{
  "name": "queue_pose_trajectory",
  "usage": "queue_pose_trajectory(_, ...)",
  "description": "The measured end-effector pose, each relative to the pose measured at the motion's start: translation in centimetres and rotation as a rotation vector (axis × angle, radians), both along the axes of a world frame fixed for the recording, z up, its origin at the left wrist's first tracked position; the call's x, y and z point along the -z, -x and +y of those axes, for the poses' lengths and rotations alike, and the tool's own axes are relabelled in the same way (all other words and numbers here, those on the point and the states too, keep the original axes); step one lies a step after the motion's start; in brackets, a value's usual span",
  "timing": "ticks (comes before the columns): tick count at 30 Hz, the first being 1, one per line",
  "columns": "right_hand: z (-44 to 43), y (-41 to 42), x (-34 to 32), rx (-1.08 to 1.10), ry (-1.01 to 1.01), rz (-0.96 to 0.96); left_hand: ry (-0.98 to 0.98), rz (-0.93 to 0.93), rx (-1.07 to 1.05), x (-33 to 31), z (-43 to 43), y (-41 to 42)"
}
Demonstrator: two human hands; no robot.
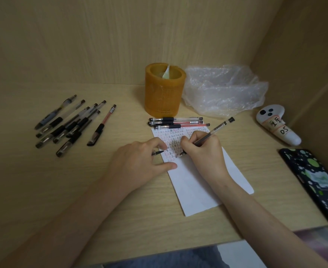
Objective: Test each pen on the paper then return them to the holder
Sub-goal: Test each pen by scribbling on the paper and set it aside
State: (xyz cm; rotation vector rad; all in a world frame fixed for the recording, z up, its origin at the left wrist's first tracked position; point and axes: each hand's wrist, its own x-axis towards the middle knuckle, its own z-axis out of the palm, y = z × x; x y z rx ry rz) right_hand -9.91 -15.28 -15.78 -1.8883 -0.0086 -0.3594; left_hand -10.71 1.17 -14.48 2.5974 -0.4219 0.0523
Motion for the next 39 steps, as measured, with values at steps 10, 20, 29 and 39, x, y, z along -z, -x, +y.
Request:
queue_pose_trajectory(10,-0.02,0.02,-0.03,0.012,0.015,-0.018,0.010,0.008,-0.007,-0.08,0.04,0.05)
queue_pose_trajectory(20,-0.08,0.04,0.01,0.000,0.006,-0.005,-0.001,-0.009,-0.018,-0.14,-0.02,0.17)
queue_pose_trajectory(29,-0.02,0.06,-0.11,0.004,0.020,0.006,-0.006,-0.003,-0.023,-0.08,0.03,0.16)
queue_pose_trajectory(39,0.08,0.15,-0.14,0.021,0.025,0.008,0.014,-0.006,-0.010,0.01,0.03,0.10)
